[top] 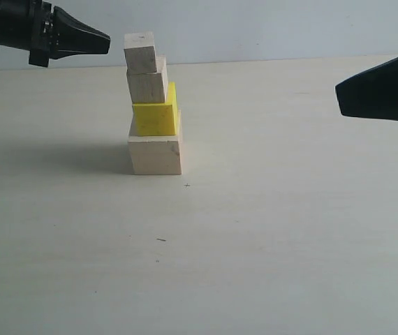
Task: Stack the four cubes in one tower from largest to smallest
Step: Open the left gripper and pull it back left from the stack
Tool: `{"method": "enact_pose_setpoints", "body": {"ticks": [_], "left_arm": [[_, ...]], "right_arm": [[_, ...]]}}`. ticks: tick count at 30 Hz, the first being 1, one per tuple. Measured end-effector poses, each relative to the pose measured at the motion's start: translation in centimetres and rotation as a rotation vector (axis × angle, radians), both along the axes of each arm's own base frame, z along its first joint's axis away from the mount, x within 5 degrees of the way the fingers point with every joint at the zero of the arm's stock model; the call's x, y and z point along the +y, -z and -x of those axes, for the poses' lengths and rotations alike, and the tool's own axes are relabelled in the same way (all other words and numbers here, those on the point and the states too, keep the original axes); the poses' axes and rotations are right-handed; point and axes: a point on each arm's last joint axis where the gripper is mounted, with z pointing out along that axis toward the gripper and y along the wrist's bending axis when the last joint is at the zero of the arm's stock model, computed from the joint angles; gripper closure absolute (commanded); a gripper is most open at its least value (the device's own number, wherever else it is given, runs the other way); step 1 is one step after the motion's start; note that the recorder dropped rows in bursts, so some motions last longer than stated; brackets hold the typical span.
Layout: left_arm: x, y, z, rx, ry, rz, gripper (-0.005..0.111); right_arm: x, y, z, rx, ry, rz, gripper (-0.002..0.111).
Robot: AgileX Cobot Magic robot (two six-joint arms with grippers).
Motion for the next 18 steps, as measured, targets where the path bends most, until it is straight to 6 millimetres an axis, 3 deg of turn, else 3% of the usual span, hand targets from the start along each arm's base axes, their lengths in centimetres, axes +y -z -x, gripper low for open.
{"method": "enact_pose_setpoints", "body": {"ticks": [12,18], "left_arm": [[-2.2,-0.1,0.5,-0.019,0.054,0.004,0.107],[-2.4,0.0,0.2,-0.029,0.031,-0.010,0.107]], "right_arm": [[0.0,0.0,0.0,0.000,0.000,0.000,0.108],[0.1,0.0,0.0,0.006,-0.002,-0.010,0.108]]}}
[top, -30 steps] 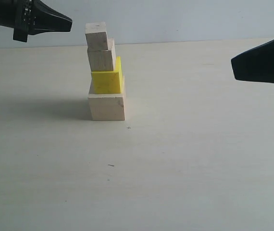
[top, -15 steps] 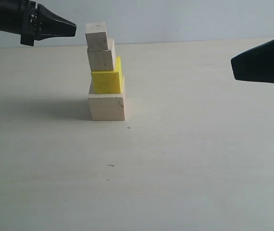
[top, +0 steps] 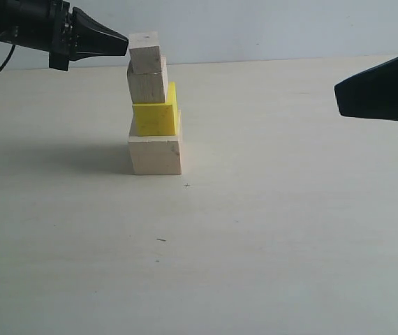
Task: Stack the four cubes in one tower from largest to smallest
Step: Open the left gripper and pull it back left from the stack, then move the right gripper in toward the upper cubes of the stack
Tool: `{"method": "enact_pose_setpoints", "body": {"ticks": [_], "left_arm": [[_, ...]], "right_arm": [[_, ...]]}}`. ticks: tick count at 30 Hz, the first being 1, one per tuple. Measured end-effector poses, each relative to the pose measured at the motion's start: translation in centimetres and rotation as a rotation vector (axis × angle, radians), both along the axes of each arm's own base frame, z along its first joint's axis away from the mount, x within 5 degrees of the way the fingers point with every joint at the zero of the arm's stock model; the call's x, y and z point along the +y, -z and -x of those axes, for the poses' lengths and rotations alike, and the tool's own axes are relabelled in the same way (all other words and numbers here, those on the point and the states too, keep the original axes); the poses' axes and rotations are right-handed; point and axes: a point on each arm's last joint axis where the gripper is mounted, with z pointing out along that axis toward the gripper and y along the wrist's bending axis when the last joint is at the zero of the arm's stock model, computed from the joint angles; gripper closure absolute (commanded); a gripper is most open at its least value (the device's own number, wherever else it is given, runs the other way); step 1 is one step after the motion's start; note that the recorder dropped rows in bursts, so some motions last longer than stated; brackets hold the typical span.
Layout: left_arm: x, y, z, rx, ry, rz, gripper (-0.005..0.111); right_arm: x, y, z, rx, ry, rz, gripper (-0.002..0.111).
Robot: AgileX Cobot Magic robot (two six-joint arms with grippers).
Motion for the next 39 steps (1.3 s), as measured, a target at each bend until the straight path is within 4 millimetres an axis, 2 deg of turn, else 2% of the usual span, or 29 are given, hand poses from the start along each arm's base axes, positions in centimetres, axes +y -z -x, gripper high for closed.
{"method": "enact_pose_setpoints", "body": {"ticks": [27,30,33,39], "left_arm": [[0.1,0.0,-0.5,-0.016,-0.060,-0.006,0.107],[0.1,0.0,-0.6,-0.017,-0.064,-0.008,0.107],[0.1,0.0,-0.6,-0.017,-0.065,-0.006,0.107],[0.1,0.0,-0.5,0.005,-0.069,0.001,0.107]], "right_arm": [[0.1,-0.2,-0.2,-0.014,0.010,-0.024,0.108],[0.6,-0.2,-1.4,-0.056,0.040,-0.045,0.108],[1.7,0.5,-3.7,-0.096,0.074,-0.041,0.108],[4.7,4.8,-9.1,-0.069,0.082,0.046,0.108]]}}
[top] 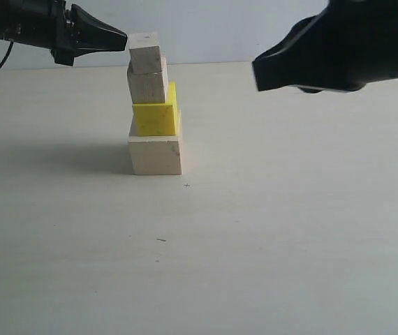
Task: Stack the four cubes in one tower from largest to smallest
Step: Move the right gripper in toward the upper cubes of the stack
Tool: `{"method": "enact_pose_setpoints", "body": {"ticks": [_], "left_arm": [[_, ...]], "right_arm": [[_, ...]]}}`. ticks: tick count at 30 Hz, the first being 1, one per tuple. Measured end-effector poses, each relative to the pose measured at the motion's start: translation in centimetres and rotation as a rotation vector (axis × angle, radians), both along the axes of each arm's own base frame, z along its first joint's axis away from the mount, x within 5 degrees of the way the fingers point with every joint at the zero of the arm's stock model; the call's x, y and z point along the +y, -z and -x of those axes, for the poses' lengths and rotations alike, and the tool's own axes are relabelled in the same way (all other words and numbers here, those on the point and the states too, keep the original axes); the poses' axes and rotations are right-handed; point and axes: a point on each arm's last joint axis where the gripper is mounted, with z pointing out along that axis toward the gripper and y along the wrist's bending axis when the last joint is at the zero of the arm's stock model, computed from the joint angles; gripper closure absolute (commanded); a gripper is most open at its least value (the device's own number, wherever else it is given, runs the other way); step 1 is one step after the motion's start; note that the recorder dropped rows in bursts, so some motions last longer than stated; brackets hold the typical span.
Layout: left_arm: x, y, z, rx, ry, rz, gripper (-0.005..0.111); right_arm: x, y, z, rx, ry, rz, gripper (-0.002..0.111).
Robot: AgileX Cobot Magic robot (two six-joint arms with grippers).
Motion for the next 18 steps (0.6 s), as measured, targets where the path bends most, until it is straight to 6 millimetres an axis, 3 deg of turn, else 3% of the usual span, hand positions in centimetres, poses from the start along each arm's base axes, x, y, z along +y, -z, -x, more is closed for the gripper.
{"method": "enact_pose_setpoints", "body": {"ticks": [7,18], "left_arm": [[0.0,0.2,0.3,0.030,0.027,-0.011,0.107],[0.0,-0.1,0.5,0.041,0.028,-0.025,0.107]], "right_arm": [[3.2,3.4,-4.7,-0.001,-0.028,0.015,0.108],[6.2,4.7,-9.2,-0.022,-0.051,0.029,0.108]]}}
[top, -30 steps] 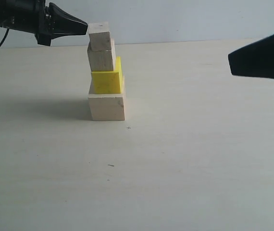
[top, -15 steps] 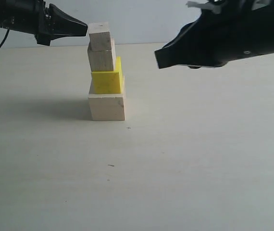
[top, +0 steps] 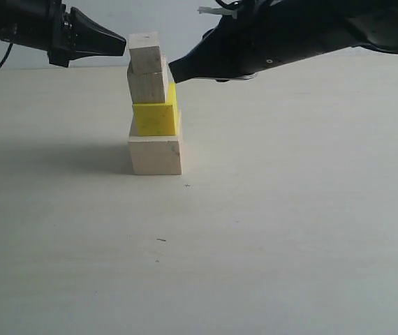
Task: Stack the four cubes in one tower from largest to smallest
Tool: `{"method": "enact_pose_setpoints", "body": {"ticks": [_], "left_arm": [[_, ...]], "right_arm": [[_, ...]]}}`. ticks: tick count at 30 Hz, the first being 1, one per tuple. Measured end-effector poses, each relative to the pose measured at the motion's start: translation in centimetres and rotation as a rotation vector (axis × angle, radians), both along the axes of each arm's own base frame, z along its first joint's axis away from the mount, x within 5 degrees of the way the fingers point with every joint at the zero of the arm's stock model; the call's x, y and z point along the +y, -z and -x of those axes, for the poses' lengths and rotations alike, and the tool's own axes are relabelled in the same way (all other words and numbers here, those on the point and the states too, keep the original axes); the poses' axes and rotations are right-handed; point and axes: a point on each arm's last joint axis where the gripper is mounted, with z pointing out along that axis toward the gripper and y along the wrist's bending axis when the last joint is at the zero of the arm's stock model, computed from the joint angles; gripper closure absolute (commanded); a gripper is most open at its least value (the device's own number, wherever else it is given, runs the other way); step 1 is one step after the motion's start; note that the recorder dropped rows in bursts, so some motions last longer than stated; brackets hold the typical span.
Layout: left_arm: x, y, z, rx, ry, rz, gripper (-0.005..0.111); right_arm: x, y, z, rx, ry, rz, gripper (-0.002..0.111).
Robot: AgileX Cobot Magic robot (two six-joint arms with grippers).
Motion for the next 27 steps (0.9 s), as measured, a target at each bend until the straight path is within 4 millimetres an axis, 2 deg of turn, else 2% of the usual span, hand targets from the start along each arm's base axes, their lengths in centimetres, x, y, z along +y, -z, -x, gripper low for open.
{"method": "enact_pose_setpoints", "body": {"ticks": [6,13,17,21,27], "left_arm": [[0.4,0.3,-0.1,0.014,-0.015,-0.028,0.107],[3.2,0.3,-0.7,0.034,-0.089,-0.023,0.107],[4.4,0.2,-0.8,0.040,-0.113,-0.013,0.107],[4.6,0.2,-0.8,0.045,-0.111,-0.008,0.107],[4.5,0.1,-0.7,0.046,-0.109,-0.004,0.107]], "right_arm": [[1.2,1.9,-1.9,0.012,-0.015,0.036,0.108],[1.6,4.4,-3.4,-0.019,0.001,0.088,0.108],[1.7,4.4,-3.5,-0.046,-0.015,0.101,0.108],[1.7,4.3,-3.5,-0.063,-0.033,0.109,0.108],[1.5,2.3,-2.8,-0.105,-0.060,0.089,0.108]]}}
